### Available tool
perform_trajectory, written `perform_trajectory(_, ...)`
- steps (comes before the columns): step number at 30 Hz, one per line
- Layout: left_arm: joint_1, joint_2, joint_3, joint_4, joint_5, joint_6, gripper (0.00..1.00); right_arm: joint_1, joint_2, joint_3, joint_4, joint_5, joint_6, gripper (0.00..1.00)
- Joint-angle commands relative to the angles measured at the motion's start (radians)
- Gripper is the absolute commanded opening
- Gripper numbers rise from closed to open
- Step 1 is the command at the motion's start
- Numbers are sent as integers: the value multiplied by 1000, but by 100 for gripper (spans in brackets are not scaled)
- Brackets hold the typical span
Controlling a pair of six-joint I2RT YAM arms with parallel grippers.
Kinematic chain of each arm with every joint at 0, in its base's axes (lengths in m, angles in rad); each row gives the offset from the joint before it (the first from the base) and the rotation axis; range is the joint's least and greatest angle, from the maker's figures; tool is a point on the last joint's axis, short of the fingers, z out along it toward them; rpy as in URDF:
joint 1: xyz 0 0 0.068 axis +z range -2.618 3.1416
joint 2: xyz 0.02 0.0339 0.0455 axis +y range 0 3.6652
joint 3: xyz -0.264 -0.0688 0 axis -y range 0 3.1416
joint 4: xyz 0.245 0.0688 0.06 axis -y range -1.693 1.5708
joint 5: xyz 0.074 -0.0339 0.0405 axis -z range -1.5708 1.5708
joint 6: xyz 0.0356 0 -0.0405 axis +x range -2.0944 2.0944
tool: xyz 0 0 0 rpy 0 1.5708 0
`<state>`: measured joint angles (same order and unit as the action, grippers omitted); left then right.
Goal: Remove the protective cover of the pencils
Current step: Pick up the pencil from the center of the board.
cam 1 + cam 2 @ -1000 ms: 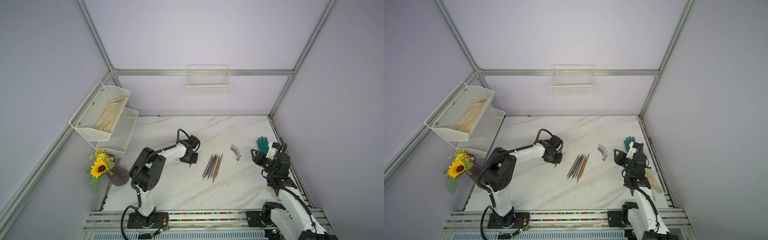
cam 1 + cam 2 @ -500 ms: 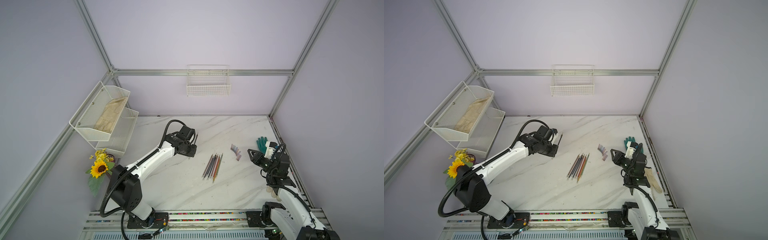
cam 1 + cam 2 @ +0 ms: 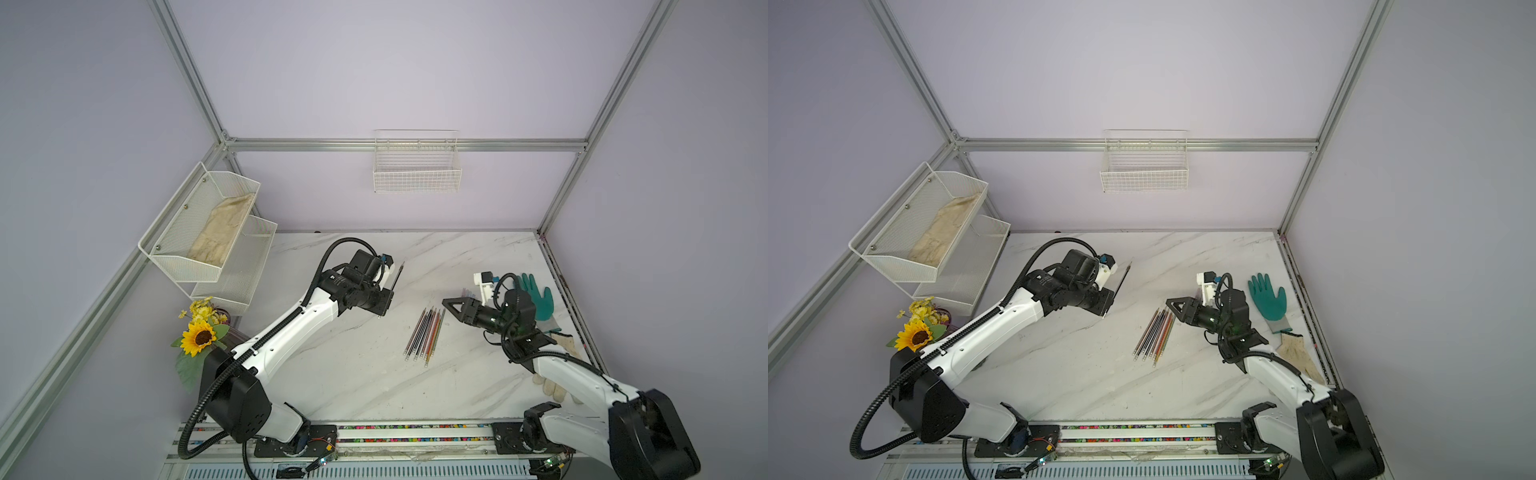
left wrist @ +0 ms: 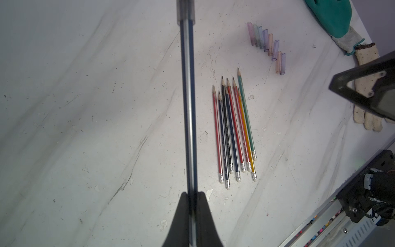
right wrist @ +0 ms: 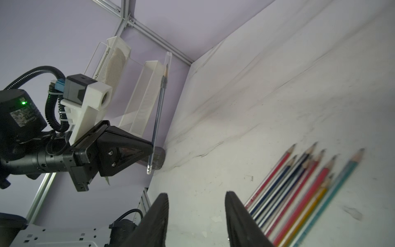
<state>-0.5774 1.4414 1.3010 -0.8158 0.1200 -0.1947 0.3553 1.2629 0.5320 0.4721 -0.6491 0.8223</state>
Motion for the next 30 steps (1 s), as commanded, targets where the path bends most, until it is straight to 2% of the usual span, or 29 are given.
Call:
perform_trajectory(1, 3, -69, -32, 58, 59, 30, 6, 60, 149, 79, 246, -39, 124, 47)
perform_trajectory(4, 5, -79, -44, 69, 94, 24, 7, 94, 247, 159, 320, -59, 161, 47)
perform_trajectory(9, 6, -78, -44, 69, 164, 22, 7, 147, 317, 297, 243, -47, 130, 48)
perform_trajectory(19, 6, -110, -60, 78, 189, 21, 7, 160, 364, 356, 282, -41, 167, 47)
perform_trajectory(22, 5, -118, -67, 80, 192, 20, 7, 162, 377, 366, 294, -34, 187, 39)
perform_trajectory(28, 7, -116, -65, 81, 196, 21, 8, 163, 377, 370, 290, -30, 216, 11)
perform_trajectory(30, 6, -112, -66, 81, 198, 20, 8, 163, 373, 362, 306, -35, 233, 8)
